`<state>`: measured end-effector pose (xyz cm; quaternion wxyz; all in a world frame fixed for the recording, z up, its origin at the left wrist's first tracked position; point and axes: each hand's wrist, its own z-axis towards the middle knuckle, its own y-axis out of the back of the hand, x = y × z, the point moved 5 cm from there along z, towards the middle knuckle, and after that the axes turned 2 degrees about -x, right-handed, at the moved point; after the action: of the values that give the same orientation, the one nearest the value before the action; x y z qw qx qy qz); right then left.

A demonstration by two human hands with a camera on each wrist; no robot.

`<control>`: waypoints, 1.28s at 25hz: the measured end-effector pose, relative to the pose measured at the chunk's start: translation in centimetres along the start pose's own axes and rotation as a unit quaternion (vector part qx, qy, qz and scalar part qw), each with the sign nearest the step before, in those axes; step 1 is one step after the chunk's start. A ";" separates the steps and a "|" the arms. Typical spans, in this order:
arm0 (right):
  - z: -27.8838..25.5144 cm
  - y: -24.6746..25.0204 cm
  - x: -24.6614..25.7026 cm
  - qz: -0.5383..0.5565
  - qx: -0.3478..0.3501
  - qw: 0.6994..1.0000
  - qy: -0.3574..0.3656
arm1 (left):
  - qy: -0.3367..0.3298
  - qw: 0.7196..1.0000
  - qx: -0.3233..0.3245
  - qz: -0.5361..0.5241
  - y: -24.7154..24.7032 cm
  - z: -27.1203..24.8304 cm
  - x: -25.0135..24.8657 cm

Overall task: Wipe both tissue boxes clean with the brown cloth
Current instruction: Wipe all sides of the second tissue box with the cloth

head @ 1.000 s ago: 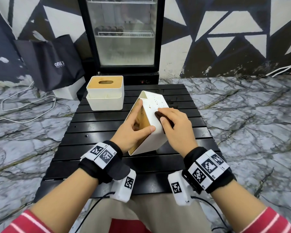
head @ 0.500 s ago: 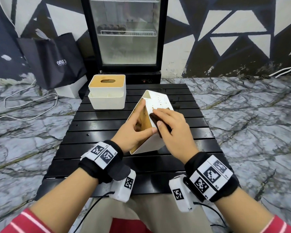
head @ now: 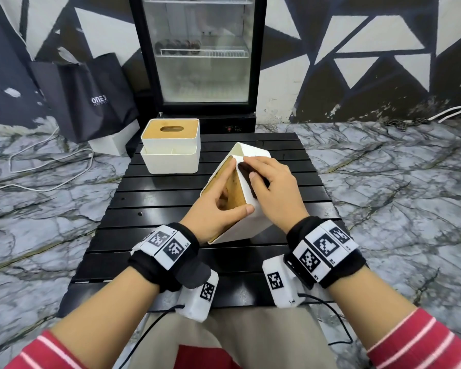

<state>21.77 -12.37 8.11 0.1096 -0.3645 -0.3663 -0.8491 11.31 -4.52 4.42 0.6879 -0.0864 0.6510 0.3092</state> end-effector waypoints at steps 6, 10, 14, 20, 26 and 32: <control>-2.0 0.0 0.0 -0.002 -0.017 1.000 0.017 | -0.002 1.000 0.009 0.009 0.1 0.3 0.0; -0.4 0.4 0.0 -0.002 -0.015 1.000 0.004 | 0.002 1.000 0.016 0.021 -0.3 0.3 -0.3; 1.1 0.3 -0.2 0.018 -0.041 0.999 0.013 | 0.002 0.999 0.019 0.036 -0.5 0.2 -0.5; -0.4 0.4 -0.3 0.010 -0.041 0.999 -0.015 | 0.000 0.999 0.022 0.045 -0.5 0.2 -0.6; -3.1 0.0 -0.2 0.021 -0.032 0.999 0.002 | 0.005 0.999 0.022 0.026 -0.4 0.1 -0.5; -5.3 0.8 -1.6 0.030 -0.028 0.999 0.000 | 0.017 1.000 0.020 0.016 -0.5 0.2 -0.7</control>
<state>20.41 -16.79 5.01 0.1248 -0.3784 -0.3309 -0.8554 11.76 -4.99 4.95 0.6735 -0.0676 0.6696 0.3056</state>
